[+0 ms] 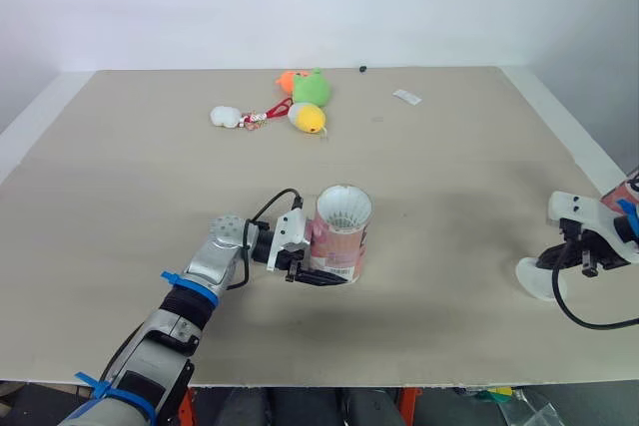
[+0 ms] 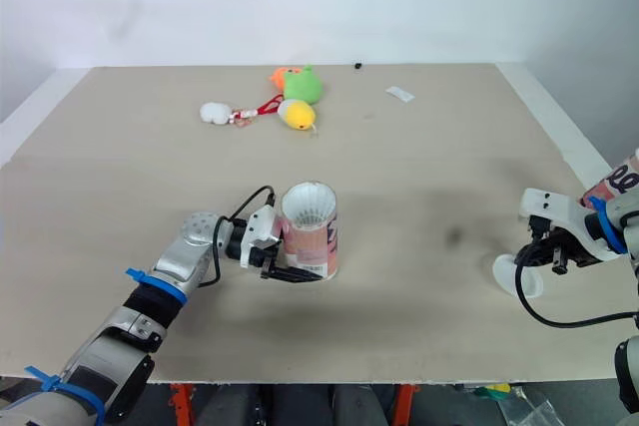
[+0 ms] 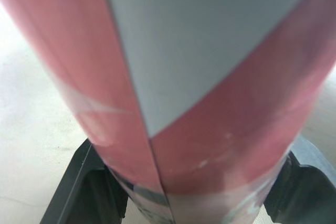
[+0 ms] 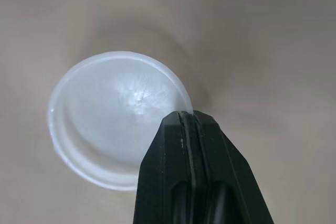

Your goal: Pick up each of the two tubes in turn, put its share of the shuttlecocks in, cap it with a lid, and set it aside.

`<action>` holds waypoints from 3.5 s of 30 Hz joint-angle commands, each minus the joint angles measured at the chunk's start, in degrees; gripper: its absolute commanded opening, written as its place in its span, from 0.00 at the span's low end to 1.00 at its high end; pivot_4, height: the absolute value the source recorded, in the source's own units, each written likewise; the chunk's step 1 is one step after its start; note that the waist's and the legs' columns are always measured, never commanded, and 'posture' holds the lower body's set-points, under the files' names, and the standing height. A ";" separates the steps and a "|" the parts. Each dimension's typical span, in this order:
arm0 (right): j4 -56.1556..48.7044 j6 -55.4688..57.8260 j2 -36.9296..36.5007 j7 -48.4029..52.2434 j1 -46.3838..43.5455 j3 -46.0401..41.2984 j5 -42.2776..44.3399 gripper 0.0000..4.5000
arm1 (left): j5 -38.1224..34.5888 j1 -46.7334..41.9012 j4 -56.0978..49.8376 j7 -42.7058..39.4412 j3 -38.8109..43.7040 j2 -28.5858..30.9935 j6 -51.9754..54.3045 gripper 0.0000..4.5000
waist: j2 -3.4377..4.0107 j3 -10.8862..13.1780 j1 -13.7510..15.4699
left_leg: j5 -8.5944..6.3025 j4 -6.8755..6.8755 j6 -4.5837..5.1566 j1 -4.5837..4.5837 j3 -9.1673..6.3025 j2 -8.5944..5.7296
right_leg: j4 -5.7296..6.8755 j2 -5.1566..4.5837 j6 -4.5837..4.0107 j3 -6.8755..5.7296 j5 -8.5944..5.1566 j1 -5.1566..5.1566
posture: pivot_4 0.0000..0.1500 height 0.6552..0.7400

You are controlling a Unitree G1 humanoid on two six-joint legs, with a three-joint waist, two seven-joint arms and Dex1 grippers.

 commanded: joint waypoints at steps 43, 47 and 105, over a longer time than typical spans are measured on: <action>-44.74 2.84 23.00 2.81 -37.35 16.96 16.87 0.02 | 3.79 -2.75 6.34 -4.52 -2.79 2.12 -4.07 0.60 | -0.07 -0.06 -1.09 | -0.08 -0.02 0.02 -0.07 -0.12 0.25 | 0.01 0.17 -0.18 -0.15 0.03 -0.15 | 1.00 0.91; -44.57 0.46 22.54 2.83 -37.04 18.20 14.17 0.02 | 3.46 -2.96 5.85 -4.82 -2.46 2.14 -3.16 0.60 | -0.07 -0.06 -1.11 | -0.08 -0.02 0.02 -0.08 -0.10 0.25 | 0.01 0.19 -0.19 -0.15 0.01 -0.17 | 1.00 0.91; -31.82 -3.13 23.96 2.84 -48.49 35.82 28.72 0.02 | 3.58 -1.42 2.32 -4.56 -2.30 3.23 0.00 0.60 | -0.11 -0.07 -1.17 | -0.12 -0.14 0.08 -0.09 -0.12 0.82 | 0.10 0.68 -1.14 -0.54 0.04 -0.29 | 1.00 0.91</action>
